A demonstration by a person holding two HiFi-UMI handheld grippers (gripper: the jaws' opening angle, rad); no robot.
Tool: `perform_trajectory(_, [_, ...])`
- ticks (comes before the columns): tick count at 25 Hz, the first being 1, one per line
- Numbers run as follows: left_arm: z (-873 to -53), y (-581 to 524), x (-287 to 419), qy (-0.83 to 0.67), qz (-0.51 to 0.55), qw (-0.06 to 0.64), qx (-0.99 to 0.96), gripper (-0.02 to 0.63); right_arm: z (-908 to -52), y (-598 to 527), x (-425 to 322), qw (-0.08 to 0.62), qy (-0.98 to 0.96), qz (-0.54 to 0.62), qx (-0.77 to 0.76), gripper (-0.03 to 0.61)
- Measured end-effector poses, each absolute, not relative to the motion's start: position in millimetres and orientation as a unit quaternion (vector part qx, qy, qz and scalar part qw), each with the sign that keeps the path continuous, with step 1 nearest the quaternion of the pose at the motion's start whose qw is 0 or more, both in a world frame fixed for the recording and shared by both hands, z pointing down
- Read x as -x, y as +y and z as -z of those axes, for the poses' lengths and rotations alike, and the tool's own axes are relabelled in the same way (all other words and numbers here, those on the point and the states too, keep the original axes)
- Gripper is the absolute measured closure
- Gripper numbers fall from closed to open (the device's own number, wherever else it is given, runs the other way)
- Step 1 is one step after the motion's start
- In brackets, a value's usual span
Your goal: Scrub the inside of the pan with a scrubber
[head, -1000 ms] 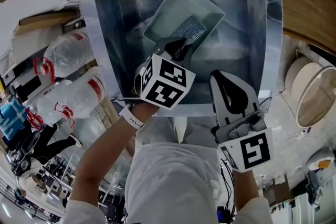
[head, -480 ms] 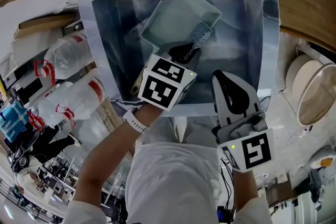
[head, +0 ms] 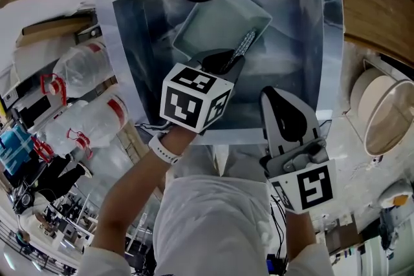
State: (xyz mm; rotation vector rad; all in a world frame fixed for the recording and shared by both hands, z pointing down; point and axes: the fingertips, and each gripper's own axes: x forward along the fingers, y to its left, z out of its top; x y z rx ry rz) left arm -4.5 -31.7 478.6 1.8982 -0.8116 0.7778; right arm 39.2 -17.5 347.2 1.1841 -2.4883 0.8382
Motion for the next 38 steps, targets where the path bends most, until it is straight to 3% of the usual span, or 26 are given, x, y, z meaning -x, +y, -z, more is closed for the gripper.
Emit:
perform_trajectory(15, [-477.3, -49.1, -20.1, -0.314, -0.334, 0.418, -0.785, 0.549, -349.8, -29.8, -53.3, 0.131, -0.856, -0.288, -0.409, 0.569])
perform_trajectory(38, [-490.7, -81.5, 18.0, -0.351, -0.332, 0.412, -0.773, 0.549, -349.7, -32.7, -38.3, 0.131, -0.857, -0.292, -0.404, 0.569])
